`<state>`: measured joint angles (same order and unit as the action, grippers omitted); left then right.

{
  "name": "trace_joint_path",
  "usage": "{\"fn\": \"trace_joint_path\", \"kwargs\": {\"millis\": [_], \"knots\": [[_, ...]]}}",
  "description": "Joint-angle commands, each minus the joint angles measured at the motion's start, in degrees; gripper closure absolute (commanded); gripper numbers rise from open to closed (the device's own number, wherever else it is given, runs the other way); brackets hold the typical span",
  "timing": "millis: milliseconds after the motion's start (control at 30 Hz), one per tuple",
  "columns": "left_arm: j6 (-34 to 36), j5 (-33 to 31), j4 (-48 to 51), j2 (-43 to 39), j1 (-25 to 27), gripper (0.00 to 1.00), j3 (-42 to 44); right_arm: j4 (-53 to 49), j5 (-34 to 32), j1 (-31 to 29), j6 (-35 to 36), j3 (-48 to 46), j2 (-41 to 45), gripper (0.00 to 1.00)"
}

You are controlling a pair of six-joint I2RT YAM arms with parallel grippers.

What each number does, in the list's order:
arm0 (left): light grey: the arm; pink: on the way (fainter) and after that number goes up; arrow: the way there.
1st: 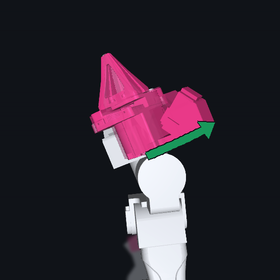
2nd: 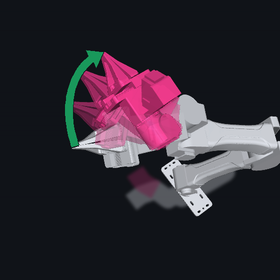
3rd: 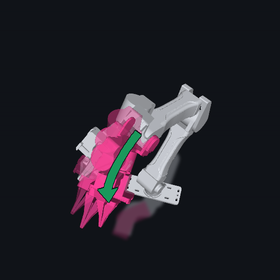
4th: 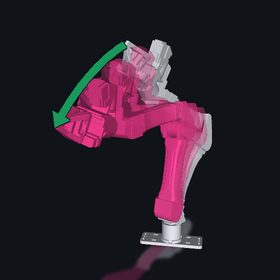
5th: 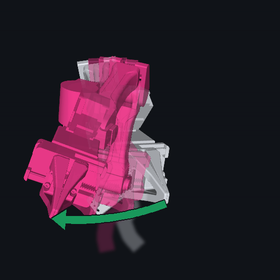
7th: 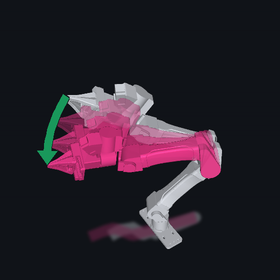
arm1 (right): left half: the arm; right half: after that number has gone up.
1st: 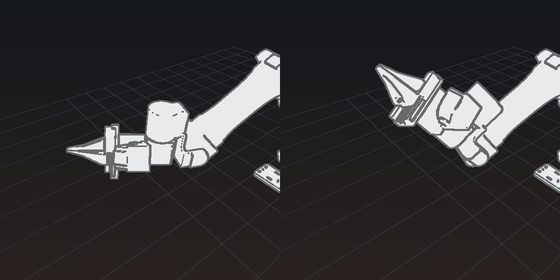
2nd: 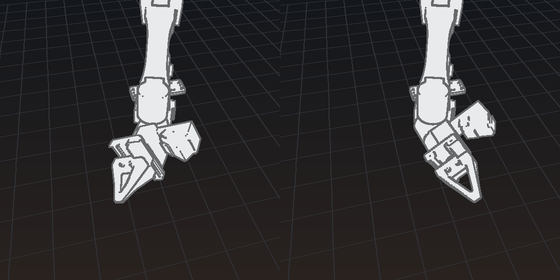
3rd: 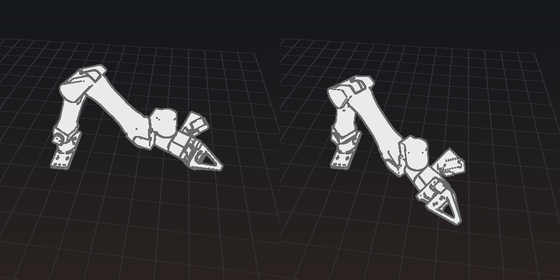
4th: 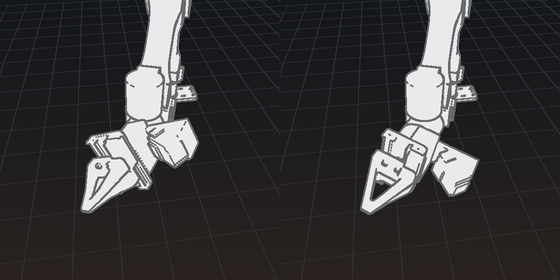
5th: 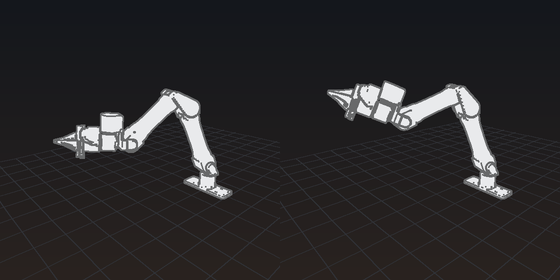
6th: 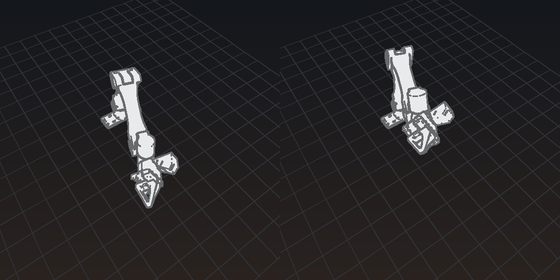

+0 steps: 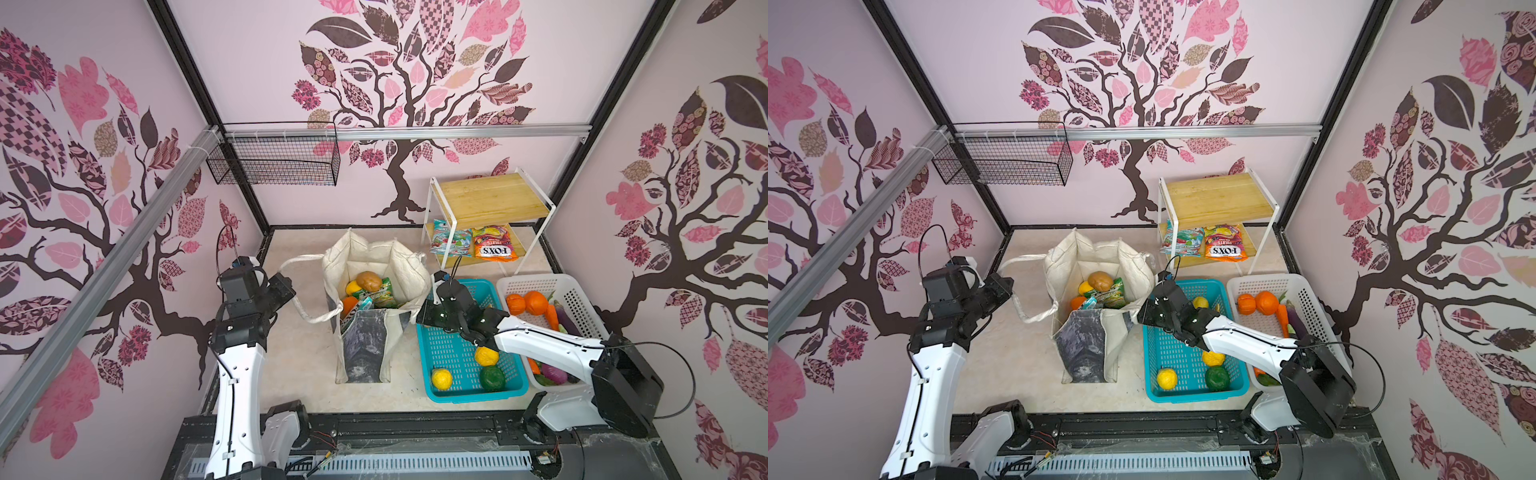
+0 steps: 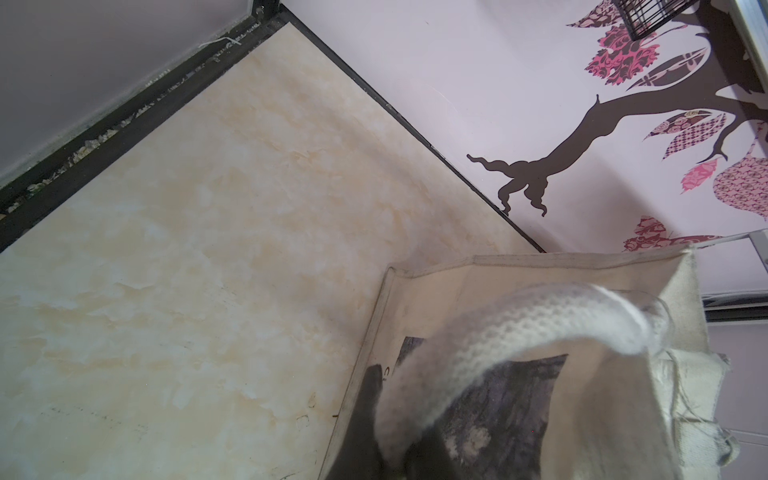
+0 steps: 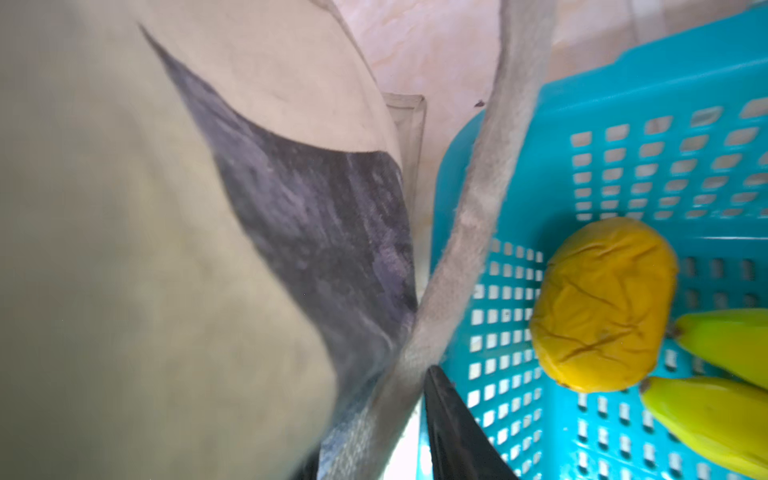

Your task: Place the food into the grocery bag and tie it

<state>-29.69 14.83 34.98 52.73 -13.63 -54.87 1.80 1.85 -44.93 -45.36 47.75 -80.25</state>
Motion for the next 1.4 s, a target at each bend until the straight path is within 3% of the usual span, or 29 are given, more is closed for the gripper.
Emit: {"fn": "trace_joint_path", "kwargs": {"millis": [0, 233, 433, 967, 1367], "knots": [[0.95, 1.07, -1.33, -1.07, -0.24, 1.00, 1.61, -1.88, -5.33, 0.04, 1.54, 1.28, -0.21, 0.57], [1.03, 1.25, -1.33, -1.39, -0.53, 1.00, 1.78, -1.56, -4.00, 6.16, 3.64, -1.12, 3.69, 0.57], [1.14, 1.52, -1.49, -1.15, -0.70, 1.00, 1.77, 0.16, -5.17, 6.89, 8.46, -0.38, 2.38, 0.58], [0.87, 2.65, -2.02, -0.81, -1.05, 1.00, 2.05, 9.26, 4.54, 6.79, 1.83, -2.28, -5.32, 0.53], [0.41, 4.15, -2.75, -0.48, -1.45, 1.00, 2.69, 16.27, 5.94, 6.85, -3.16, -2.92, -9.11, 0.66]]}}
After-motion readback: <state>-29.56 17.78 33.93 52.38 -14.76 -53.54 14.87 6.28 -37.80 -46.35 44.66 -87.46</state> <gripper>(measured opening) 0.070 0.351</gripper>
